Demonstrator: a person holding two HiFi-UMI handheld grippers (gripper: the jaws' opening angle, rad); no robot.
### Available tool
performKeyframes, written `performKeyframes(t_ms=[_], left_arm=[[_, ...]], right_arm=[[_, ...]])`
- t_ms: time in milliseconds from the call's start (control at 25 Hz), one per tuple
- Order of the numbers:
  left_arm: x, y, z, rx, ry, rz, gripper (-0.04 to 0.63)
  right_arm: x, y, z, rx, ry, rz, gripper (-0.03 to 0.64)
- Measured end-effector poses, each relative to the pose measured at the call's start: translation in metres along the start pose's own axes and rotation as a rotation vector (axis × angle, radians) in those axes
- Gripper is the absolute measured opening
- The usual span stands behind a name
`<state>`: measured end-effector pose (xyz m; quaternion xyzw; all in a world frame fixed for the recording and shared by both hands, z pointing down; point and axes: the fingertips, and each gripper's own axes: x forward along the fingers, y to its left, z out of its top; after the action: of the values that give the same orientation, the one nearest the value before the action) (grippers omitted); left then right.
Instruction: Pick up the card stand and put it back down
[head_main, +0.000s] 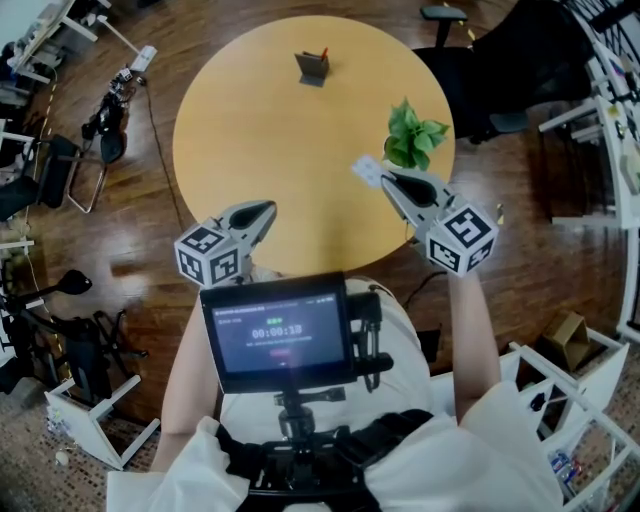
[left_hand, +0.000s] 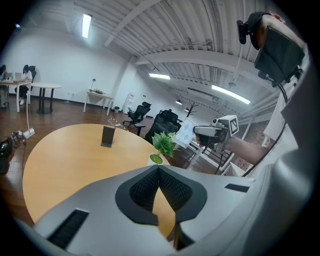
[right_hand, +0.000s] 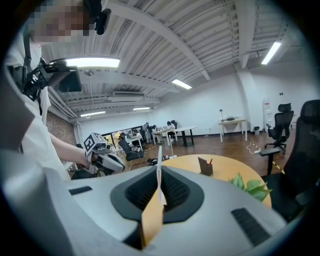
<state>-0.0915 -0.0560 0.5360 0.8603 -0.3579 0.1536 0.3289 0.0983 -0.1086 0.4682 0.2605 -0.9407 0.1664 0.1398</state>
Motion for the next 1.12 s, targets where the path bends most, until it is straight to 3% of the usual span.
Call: performKeyframes(t_ms=[1120], left_arm=[[0.021,0.008,-0.031,-0.019,0.078,0.052,0.002]], right_arm=[[0.038,-0.044,-0.082,0.030,0.095,-0.034,0.034]])
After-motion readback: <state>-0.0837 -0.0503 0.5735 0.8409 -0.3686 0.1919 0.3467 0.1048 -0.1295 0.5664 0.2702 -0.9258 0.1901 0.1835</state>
